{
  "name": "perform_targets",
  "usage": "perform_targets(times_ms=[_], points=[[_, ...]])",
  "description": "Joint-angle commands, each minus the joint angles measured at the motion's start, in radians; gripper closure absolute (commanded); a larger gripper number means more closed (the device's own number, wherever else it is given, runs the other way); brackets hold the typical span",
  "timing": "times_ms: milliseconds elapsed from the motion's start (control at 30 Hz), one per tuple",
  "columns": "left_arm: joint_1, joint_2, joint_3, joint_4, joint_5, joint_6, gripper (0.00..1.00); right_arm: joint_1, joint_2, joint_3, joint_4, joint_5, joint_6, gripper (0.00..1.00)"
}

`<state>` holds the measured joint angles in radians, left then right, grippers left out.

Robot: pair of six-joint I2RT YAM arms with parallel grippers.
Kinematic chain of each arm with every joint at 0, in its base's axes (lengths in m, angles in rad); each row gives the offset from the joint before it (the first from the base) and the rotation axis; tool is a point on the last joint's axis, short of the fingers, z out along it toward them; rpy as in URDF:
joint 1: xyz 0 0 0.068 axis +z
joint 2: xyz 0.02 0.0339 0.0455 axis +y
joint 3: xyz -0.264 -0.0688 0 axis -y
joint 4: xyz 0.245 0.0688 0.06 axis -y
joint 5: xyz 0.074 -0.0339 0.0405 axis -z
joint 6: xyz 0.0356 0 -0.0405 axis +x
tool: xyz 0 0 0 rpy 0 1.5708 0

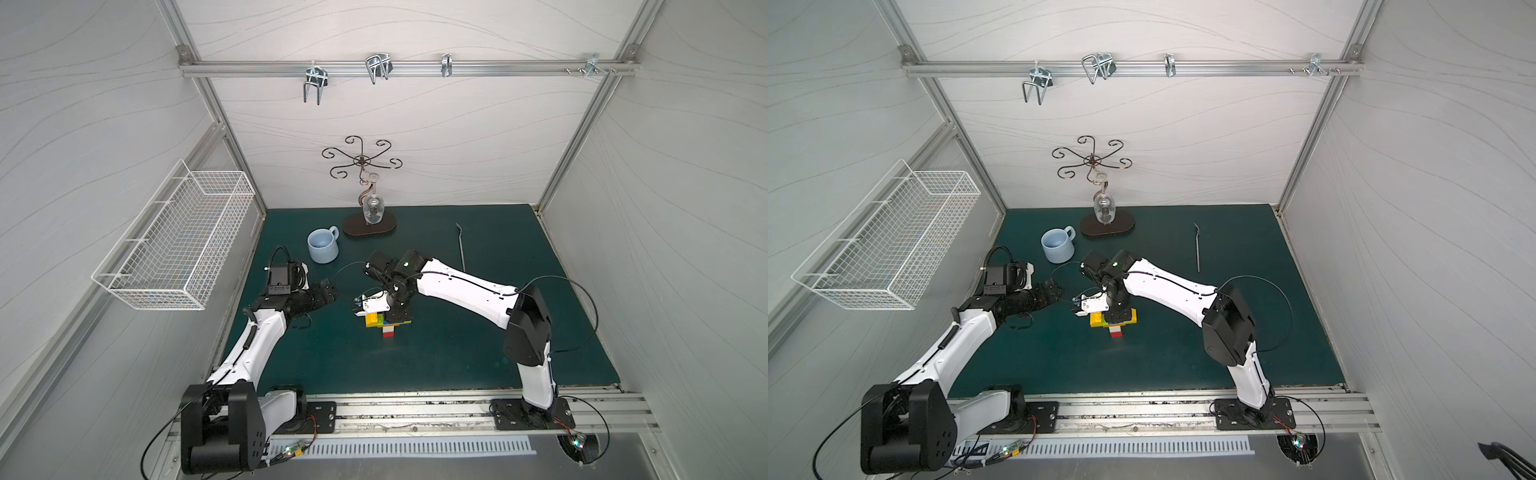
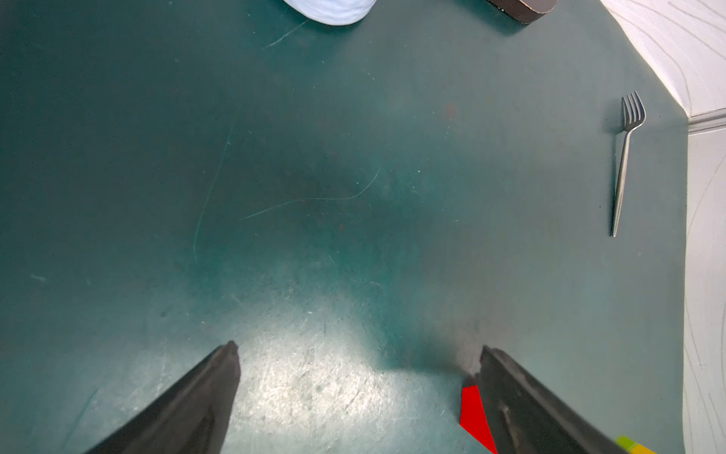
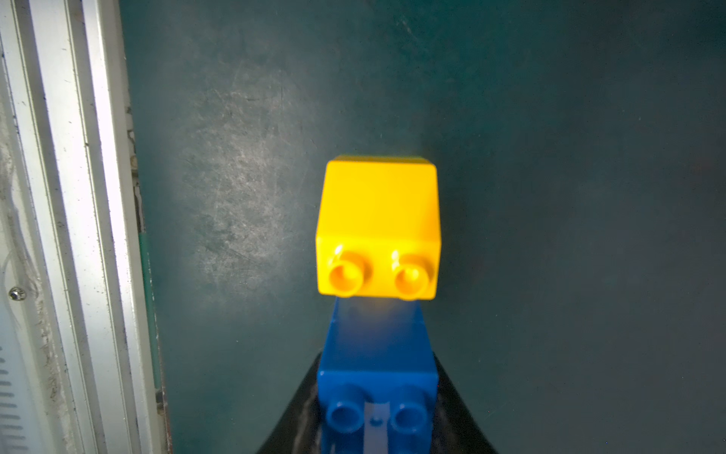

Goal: Assemble a fork with lego
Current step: Assemble the lego brick with the lego brick.

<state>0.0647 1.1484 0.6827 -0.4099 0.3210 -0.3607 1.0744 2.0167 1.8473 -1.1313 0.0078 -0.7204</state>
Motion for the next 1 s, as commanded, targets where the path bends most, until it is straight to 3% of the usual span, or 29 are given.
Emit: perform_targets(times_ms=[0, 300, 967], points=[[0.008, -0.002, 0.002, 0.034, -0.003, -0.015, 0.0, 0.015, 0.096, -0.023, -0.128, 0.021, 0.021, 1.0], [0.01, -0.001, 0.002, 0.039, -0.002, -0.017, 0.0, 0.022, 0.152, -0.049, -0.16, 0.055, 0.019, 1.0], [0.012, 0.0, 0.003, 0.043, 0.001, -0.017, 0.0, 0.015, 0.193, -0.107, -0.138, -0.042, 0.014, 1.0]])
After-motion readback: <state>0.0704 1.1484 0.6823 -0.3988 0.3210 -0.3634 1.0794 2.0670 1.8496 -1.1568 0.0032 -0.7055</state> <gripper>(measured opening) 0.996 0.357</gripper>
